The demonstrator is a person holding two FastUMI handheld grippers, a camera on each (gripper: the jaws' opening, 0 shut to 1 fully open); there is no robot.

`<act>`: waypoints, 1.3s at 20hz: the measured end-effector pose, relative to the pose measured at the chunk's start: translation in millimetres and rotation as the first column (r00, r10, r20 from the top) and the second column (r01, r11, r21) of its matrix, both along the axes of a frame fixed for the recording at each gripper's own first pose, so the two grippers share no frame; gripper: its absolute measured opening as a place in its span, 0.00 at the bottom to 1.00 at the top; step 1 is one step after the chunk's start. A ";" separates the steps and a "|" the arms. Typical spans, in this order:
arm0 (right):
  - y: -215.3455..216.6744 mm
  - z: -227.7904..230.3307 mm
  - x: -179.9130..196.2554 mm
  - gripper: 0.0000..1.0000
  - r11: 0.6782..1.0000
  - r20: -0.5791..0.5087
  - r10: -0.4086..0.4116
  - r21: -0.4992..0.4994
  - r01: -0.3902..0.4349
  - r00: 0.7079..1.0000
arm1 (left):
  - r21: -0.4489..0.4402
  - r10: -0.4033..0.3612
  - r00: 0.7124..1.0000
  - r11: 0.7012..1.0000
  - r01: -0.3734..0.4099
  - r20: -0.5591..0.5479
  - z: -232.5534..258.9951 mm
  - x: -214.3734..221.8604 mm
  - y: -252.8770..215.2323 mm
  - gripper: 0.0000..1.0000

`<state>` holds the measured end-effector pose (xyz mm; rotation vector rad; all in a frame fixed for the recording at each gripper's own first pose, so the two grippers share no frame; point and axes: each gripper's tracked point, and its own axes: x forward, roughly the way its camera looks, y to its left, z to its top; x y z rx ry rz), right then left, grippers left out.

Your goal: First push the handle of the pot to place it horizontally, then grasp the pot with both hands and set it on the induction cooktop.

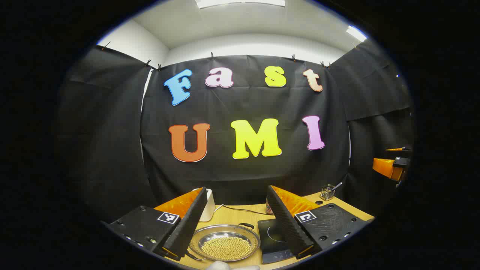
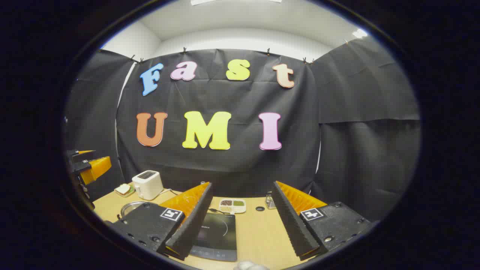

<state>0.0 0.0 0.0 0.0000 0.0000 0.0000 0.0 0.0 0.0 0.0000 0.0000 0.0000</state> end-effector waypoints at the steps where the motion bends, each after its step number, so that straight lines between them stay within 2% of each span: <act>1: 1.1 0.5 -0.4 0.97 1.000 -0.001 0.002 0.001 -0.002 1.000 | 0.002 0.000 1.000 1.000 0.000 0.003 0.3 -0.5 -0.1 0.96; 7: 2.1 -2.5 -3.3 0.96 1.000 -0.006 0.002 -0.004 -0.002 1.000 | -0.008 0.001 1.000 1.000 -0.001 -0.004 -5.6 0.0 1.7 0.96; 8: 1.5 -4.3 -3.3 0.99 1.000 -0.008 0.000 -0.003 0.000 1.000 | -0.006 0.000 1.000 1.000 0.000 -0.009 -7.0 0.2 2.1 0.96; 10: 0.2 -6.9 -2.6 0.96 1.000 -0.015 -0.005 -0.002 0.004 1.000 | 0.000 -0.001 1.000 1.000 0.001 -0.019 -11.6 1.2 2.5 0.96; 14: 2.9 -6.9 -2.8 0.97 1.000 -0.018 -0.002 -0.001 0.002 1.000 | -0.010 -0.039 0.997 0.999 0.038 -0.073 -30.3 1.3 -4.7 0.92; 15: 3.6 -6.9 -3.4 0.97 1.000 -0.019 -0.001 -0.005 0.001 1.000 | -0.016 -0.053 0.993 0.999 0.052 -0.106 -39.6 1.8 -7.6 0.79; 17: 4.3 -11.5 -3.4 0.97 1.000 -0.029 0.000 -0.014 0.000 1.000 | -0.032 -0.096 0.975 0.995 0.092 -0.199 -65.7 -0.2 -16.9 0.75; 18: 4.2 -15.7 -3.8 0.97 1.000 -0.036 0.000 -0.015 0.000 0.999 | -0.045 -0.122 0.964 0.992 0.115 -0.236 -76.4 -2.2 -21.2 0.64; 19: 5.5 -18.3 -3.6 0.97 1.000 -0.046 0.002 -0.014 -0.002 0.999 | -0.056 -0.138 0.954 0.990 0.128 -0.267 -85.7 -3.7 -23.6 0.59; 21: 5.1 -23.9 -4.4 0.97 1.000 -0.061 0.002 -0.010 -0.002 0.998 | -0.061 -0.134 0.935 0.991 0.120 -0.329 -108.6 -4.8 -19.5 0.24; 22: 4.9 -26.3 -3.7 0.97 1.000 -0.067 0.002 -0.009 -0.002 0.998 | -0.059 -0.124 0.922 0.992 0.110 -0.367 -124.2 -6.1 -17.4 0.14; 24: 5.1 -30.3 -3.6 0.99 1.000 -0.077 0.002 -0.009 -0.003 0.997 | -0.094 -0.150 0.880 0.988 0.120 -0.451 -157.0 -12.0 -20.9 0.07; 25: 5.3 -31.7 -3.2 0.99 1.000 -0.081 0.002 -0.010 -0.003 0.997 | -0.122 -0.176 0.850 0.984 0.132 -0.497 -172.1 -18.4 -25.4 0.07; 26: 4.8 -34.7 -3.2 0.97 1.000 -0.088 -0.001 -0.014 0.000 0.996 | -0.143 -0.176 0.817 0.983 0.116 -0.549 -191.7 -17.8 -21.8 0.00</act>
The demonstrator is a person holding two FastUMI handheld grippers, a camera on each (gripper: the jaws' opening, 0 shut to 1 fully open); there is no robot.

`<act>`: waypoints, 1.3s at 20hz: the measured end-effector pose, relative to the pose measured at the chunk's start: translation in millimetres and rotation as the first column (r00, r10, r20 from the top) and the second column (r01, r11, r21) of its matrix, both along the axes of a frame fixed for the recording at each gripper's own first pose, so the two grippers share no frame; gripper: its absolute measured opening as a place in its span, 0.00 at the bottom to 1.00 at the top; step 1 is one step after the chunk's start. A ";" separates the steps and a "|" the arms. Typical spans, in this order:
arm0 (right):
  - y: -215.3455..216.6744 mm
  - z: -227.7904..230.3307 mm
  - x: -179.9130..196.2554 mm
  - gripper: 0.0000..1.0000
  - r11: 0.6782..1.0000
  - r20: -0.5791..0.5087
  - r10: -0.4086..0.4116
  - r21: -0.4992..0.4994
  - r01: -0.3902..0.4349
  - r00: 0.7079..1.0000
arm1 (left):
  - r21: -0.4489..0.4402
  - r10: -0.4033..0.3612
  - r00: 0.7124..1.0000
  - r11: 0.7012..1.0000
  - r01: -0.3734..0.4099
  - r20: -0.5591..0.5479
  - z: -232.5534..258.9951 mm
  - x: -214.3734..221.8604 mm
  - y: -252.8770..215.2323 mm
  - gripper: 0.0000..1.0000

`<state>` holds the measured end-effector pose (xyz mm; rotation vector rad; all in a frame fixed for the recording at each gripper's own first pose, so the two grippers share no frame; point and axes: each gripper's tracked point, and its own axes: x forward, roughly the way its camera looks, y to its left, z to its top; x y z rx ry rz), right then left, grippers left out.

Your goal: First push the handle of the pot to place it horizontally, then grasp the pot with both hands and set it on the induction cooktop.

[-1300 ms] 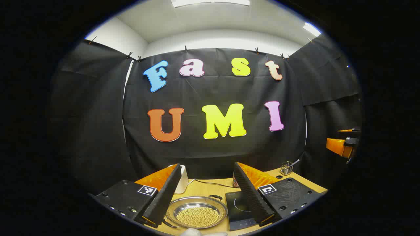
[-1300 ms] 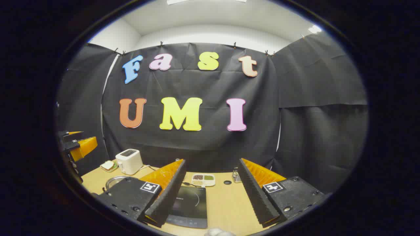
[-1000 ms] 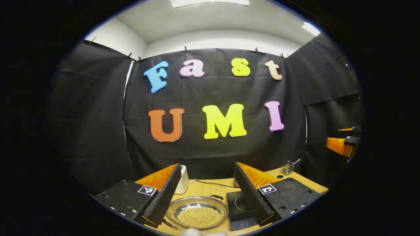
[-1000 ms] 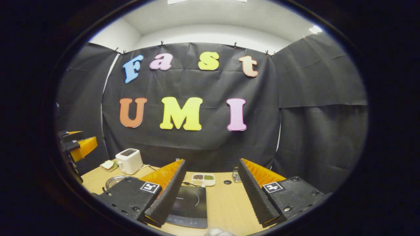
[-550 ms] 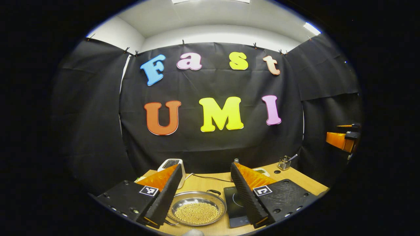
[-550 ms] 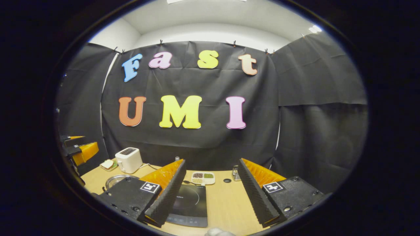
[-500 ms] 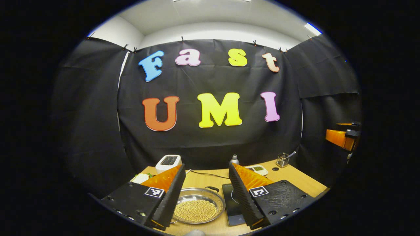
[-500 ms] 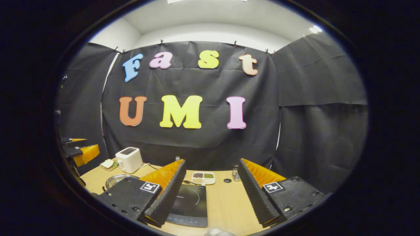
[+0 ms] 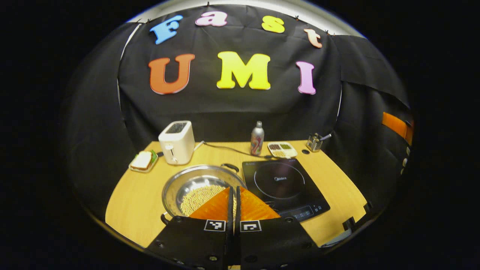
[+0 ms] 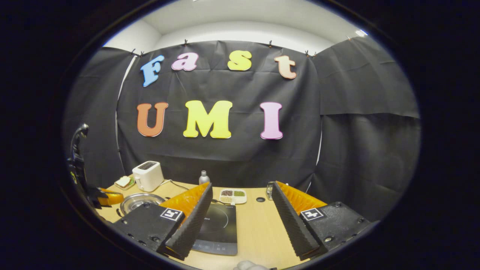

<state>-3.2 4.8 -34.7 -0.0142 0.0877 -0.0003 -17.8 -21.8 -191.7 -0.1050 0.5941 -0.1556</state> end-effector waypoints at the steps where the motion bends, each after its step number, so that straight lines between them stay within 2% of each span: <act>1: -0.7 -3.0 0.4 0.97 1.000 -0.007 -0.005 -0.004 0.005 1.000 | -0.015 0.008 0.998 1.000 -0.009 -0.060 -22.7 -3.1 1.8 0.00; 2: 0.0 -6.0 0.3 0.99 1.000 -0.015 -0.003 -0.004 0.003 1.000 | -0.034 0.012 0.992 0.999 -0.016 -0.122 -36.9 -13.2 7.6 0.00; 3: 0.7 -9.1 0.6 0.97 1.000 -0.026 -0.006 -0.002 0.006 1.000 | -0.045 0.013 0.982 0.999 -0.022 -0.186 -55.2 -19.7 9.8 0.00; 4: 1.0 -14.5 1.5 0.99 1.000 -0.035 -0.006 -0.001 0.005 0.999 | -0.044 0.017 0.973 0.999 -0.028 -0.229 -67.4 -26.0 12.1 0.00; 5: 1.1 -20.1 2.5 0.97 1.000 -0.049 -0.008 -0.005 0.008 0.999 | -0.030 0.016 0.962 0.999 -0.025 -0.272 -80.1 -32.2 16.1 0.00; 11: 9.1 -44.0 5.8 0.97 1.000 -0.107 -0.002 0.001 0.002 0.994 | -0.020 0.008 0.906 1.000 -0.018 -0.423 -122.1 -54.8 26.3 0.00; 15: 11.2 -51.3 8.0 0.99 1.000 -0.124 0.000 0.012 0.001 0.992 | 0.026 0.030 0.880 0.999 -0.020 -0.474 -134.4 -53.2 45.7 0.00; 16: 11.7 -52.4 9.1 0.97 1.000 -0.127 0.002 0.017 0.001 0.992 | 0.033 0.036 0.875 0.999 -0.023 -0.482 -137.3 -51.6 49.2 0.00; 17: 12.1 -53.2 9.3 0.97 1.000 -0.131 0.001 0.020 0.002 0.991 | 0.040 0.035 0.873 0.999 -0.018 -0.487 -139.4 -49.6 52.8 0.10; 19: 11.8 -57.0 10.1 0.97 1.000 -0.144 0.004 0.022 -0.001 0.990 | 0.058 0.059 0.863 0.998 -0.034 -0.502 -144.2 -49.4 62.1 0.00; 20: 10.7 -57.2 9.4 0.97 1.000 -0.143 0.001 0.023 0.002 0.990 | 0.065 0.072 0.855 0.997 -0.045 -0.513 -148.4 -50.2 67.3 0.10; 22: 8.9 -58.9 10.9 0.99 1.000 -0.146 -0.004 0.020 0.007 0.989 | 0.072 0.087 0.848 0.996 -0.058 -0.522 -152.4 -49.1 74.1 0.10; 23: 7.9 -59.9 11.8 0.97 1.000 -0.151 -0.006 0.020 0.009 0.989 | 0.076 0.092 0.843 0.995 -0.061 -0.529 -154.6 -49.2 78.0 0.10; 24: 7.1 -62.0 12.2 0.97 1.000 -0.156 -0.007 0.021 0.010 0.988 | 0.084 0.103 0.840 0.994 -0.069 -0.533 -157.1 -48.4 83.1 0.00; 26: 5.0 -65.3 13.5 0.97 1.000 -0.166 -0.010 0.018 0.013 0.986 | 0.094 0.126 0.834 0.992 -0.089 -0.537 -159.9 -47.5 92.9 0.00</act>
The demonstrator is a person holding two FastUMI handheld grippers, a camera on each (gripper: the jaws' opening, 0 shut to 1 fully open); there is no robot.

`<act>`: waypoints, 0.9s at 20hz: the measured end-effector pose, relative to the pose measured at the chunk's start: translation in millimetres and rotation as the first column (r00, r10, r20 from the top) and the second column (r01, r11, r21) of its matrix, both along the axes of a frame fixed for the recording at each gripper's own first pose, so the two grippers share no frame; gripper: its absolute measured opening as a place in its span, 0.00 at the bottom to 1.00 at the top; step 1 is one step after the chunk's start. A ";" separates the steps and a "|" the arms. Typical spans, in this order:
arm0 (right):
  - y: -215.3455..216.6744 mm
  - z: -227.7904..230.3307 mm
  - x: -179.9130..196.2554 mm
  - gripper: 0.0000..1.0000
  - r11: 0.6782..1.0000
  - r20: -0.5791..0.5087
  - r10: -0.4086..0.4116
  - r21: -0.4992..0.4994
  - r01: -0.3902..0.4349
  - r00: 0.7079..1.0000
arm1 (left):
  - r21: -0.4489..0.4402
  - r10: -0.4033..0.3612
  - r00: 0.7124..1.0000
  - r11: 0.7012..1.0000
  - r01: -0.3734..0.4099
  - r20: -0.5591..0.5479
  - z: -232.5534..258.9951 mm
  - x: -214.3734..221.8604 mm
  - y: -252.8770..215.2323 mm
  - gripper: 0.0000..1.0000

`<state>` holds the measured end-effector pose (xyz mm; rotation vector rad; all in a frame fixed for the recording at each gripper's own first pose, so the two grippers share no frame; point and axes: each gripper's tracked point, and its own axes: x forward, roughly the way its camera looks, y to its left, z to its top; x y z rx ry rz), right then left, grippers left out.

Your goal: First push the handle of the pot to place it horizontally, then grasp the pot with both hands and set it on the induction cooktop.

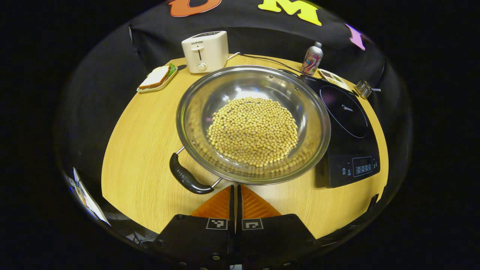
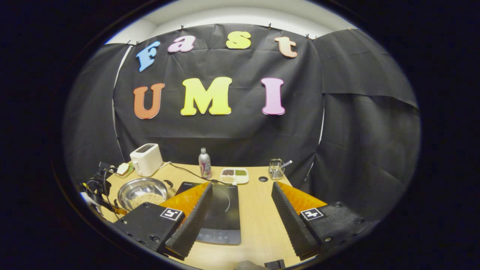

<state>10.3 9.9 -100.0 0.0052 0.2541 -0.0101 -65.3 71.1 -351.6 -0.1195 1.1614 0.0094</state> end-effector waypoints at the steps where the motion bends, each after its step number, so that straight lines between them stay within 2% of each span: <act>1: -0.8 -1.1 0.6 0.97 1.000 -0.005 -0.001 -0.002 0.001 1.000 | 0.001 0.012 1.000 1.000 -0.012 0.000 -0.4 2.0 5.2 0.00; 2: -0.6 -2.0 1.0 0.99 1.000 -0.007 -0.002 -0.004 0.001 1.000 | -0.012 0.020 1.000 1.000 -0.020 -0.002 -1.6 2.1 6.7 0.00; 3: -0.3 -2.2 1.9 0.97 1.000 -0.010 -0.001 -0.005 0.001 1.000 | -0.016 0.028 1.000 0.999 -0.028 -0.002 -1.4 2.9 7.7 0.00; 5: 1.4 -2.3 3.3 0.99 1.000 -0.014 0.001 -0.007 -0.001 1.000 | 0.002 0.028 1.000 1.000 -0.028 0.000 -1.0 5.1 15.7 0.00; 6: 3.4 -3.2 4.2 0.99 1.000 -0.017 0.005 -0.007 -0.006 1.000 | 0.007 0.031 1.000 0.999 -0.031 0.001 -2.0 7.9 18.5 0.10; 7: 4.0 -3.2 4.7 0.99 1.000 -0.018 0.006 -0.007 -0.006 1.000 | 0.005 0.036 0.999 0.999 -0.036 -0.001 -2.3 9.8 20.5 0.00; 8: 3.9 -3.5 5.7 0.97 1.000 -0.017 0.007 -0.009 -0.007 1.000 | 0.005 0.042 0.999 0.999 -0.042 0.002 -2.3 10.6 23.8 0.10; 9: 3.4 -2.6 6.5 0.97 1.000 -0.017 0.006 -0.011 -0.006 1.000 | 0.006 0.047 0.999 0.999 -0.047 0.001 -2.5 12.2 27.3 0.10; 10: 2.9 -2.8 5.9 0.97 1.000 -0.016 0.004 -0.011 -0.005 1.000 | 0.010 0.053 0.999 0.999 -0.053 0.001 -3.2 13.6 32.5 0.00; 11: 2.5 -1.6 6.3 0.97 1.000 -0.015 0.004 -0.011 -0.005 1.000 | 0.013 0.059 0.998 0.998 -0.059 -0.001 -4.6 15.4 36.5 0.10; 12: 1.9 -2.1 5.8 0.99 1.000 -0.017 0.005 -0.013 -0.005 1.000 | 0.009 0.067 0.998 0.998 -0.067 -0.003 -4.7 16.0 39.0 0.00; 16: -2.2 -3.7 5.0 0.97 1.000 -0.024 -0.005 -0.016 0.004 1.000 | 0.028 0.098 0.995 0.995 -0.098 0.005 -5.3 26.9 59.4 0.00; 17: -3.6 -2.4 4.3 1.00 1.000 -0.023 -0.008 -0.021 0.007 1.000 | 0.033 0.105 0.994 0.994 -0.105 0.005 -5.4 29.6 63.6 0.00; 18: -4.9 -2.5 3.3 0.97 1.000 -0.022 -0.009 -0.025 0.008 1.000 | 0.035 0.114 0.993 0.993 -0.114 0.006 -6.1 32.0 67.8 0.00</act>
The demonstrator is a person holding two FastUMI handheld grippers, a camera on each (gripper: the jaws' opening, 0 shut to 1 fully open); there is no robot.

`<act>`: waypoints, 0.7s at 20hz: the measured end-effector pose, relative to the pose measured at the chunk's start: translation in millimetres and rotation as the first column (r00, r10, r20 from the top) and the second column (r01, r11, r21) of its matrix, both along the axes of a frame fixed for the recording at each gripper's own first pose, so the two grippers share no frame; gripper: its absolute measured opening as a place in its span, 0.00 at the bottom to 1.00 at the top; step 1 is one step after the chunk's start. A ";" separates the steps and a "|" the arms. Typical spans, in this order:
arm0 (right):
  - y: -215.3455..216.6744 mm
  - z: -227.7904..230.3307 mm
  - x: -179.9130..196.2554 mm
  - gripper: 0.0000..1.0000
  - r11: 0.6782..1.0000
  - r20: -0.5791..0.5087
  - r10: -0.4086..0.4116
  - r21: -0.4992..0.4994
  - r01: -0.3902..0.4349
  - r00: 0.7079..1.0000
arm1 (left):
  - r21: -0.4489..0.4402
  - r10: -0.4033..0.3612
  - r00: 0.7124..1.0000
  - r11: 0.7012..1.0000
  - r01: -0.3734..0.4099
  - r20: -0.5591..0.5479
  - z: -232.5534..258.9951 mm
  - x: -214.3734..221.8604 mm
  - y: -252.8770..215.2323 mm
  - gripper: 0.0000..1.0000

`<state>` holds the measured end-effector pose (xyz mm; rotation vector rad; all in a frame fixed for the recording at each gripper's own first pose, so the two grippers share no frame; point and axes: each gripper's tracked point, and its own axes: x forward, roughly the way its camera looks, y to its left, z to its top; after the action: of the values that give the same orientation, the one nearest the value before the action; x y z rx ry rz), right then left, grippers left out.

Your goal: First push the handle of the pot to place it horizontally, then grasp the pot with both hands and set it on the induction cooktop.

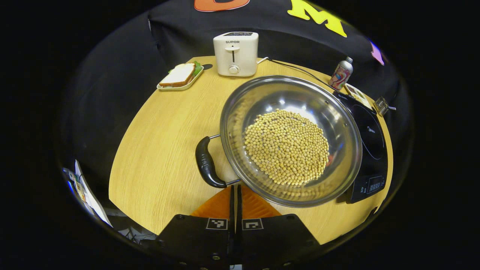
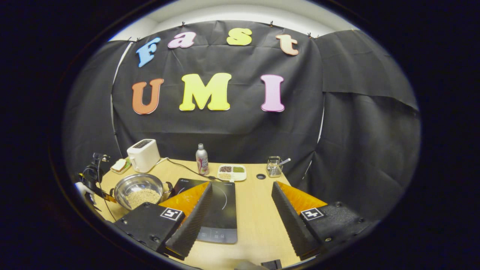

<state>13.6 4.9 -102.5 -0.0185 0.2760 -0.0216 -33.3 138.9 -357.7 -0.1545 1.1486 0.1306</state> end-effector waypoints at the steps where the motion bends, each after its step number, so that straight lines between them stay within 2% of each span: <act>1: -0.5 1.1 0.0 0.97 1.000 0.000 -0.001 -0.003 0.001 1.000 | -0.001 0.009 1.000 1.000 -0.009 0.000 -0.1 2.2 3.1 0.00; 12: -3.1 4.4 -2.5 0.97 1.000 -0.009 -0.005 -0.010 0.005 1.000 | -0.012 0.053 0.998 0.999 -0.053 0.022 -3.2 30.6 32.0 0.00; 13: -3.1 5.3 -2.6 0.97 1.000 -0.010 -0.004 -0.011 0.004 1.000 | -0.009 0.051 0.998 0.999 -0.051 0.023 -2.0 34.4 34.3 0.10; 14: -2.6 4.2 -2.5 0.97 1.000 -0.012 -0.004 -0.012 0.004 1.000 | -0.005 0.047 0.999 0.999 -0.046 0.025 -3.2 37.5 36.4 0.00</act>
<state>11.1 2.3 -98.3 -0.0304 0.2876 -0.0271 4.2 175.3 -360.9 -0.1867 1.1211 0.1666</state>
